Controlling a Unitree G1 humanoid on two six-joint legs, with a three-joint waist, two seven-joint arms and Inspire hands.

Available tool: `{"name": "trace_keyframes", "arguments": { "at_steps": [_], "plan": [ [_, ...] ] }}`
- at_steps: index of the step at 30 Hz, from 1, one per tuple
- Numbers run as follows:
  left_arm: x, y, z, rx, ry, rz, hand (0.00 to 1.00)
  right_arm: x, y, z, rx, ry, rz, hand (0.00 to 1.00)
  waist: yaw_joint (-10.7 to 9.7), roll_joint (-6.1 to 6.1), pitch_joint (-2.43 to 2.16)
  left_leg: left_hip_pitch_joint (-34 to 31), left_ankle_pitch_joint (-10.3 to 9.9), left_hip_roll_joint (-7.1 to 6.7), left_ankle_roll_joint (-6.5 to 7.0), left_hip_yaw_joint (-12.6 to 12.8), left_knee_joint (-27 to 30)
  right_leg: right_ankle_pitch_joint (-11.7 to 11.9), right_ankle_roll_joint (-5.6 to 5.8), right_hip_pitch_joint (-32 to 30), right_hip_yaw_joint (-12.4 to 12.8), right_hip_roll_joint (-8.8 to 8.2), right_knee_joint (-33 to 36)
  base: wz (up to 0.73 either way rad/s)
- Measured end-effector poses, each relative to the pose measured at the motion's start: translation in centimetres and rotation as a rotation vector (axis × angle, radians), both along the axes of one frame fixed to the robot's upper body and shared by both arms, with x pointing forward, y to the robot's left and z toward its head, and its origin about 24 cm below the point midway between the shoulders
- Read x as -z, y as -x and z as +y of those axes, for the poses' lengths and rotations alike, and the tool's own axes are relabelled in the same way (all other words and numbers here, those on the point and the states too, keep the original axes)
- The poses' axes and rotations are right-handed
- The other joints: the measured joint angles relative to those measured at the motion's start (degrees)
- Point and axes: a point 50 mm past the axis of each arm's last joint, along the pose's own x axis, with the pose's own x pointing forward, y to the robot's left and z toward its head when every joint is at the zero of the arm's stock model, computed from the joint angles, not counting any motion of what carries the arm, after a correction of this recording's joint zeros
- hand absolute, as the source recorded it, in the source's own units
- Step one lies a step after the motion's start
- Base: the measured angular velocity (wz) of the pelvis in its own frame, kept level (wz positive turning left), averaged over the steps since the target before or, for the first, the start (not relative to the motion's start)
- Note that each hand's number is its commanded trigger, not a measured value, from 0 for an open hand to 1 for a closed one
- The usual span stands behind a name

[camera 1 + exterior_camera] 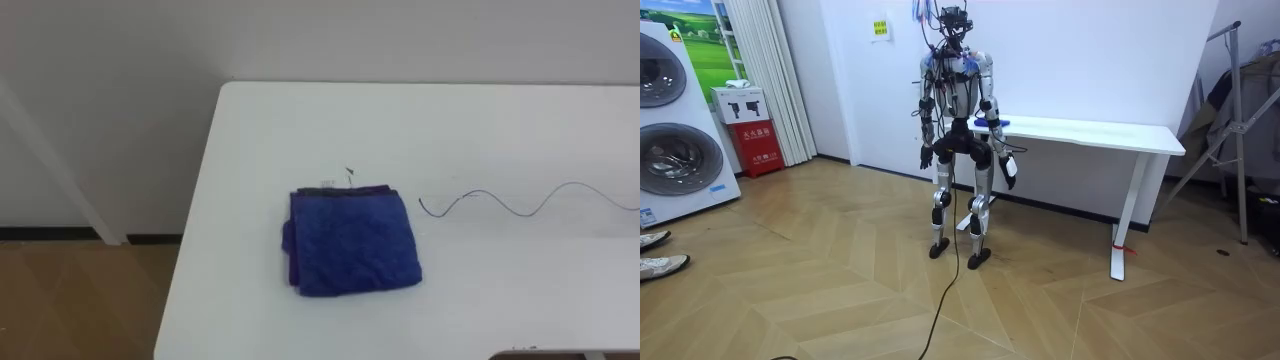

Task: Wipe table

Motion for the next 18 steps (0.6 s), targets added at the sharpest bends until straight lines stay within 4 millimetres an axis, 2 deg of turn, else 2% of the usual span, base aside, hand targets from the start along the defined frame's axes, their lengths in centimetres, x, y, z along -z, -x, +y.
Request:
{"name": "trace_keyframes", "arguments": {
  "at_steps": [12, 18],
  "plan": [
    [0.09, -0.01, -0.23, 0.011, 0.027, 0.012, 0.0, 0.02, -0.1, 0.15, 0.008, -0.035, -0.006, 0.0, 0.07, 0.74, -0.2, 0.0, -0.01, 0.0, 0.0, -0.02, -0.03, 0.0, 0.0, -0.02, 0.04, -0.01, 0.0, 0.0],
    [0.26, 0.53, -0.33, 0.011, 0.044, 0.048, 0.0, 0.05, -0.01, 0.18, 0.013, -0.045, -0.003, 0.0, 0.04, 0.7, -0.07, 0.02, -0.04, 0.0, 0.01, 0.14, -0.04, 0.0, 0.0, -0.05, 0.13, -0.01, 0.0, 0.0]
  ]
}}
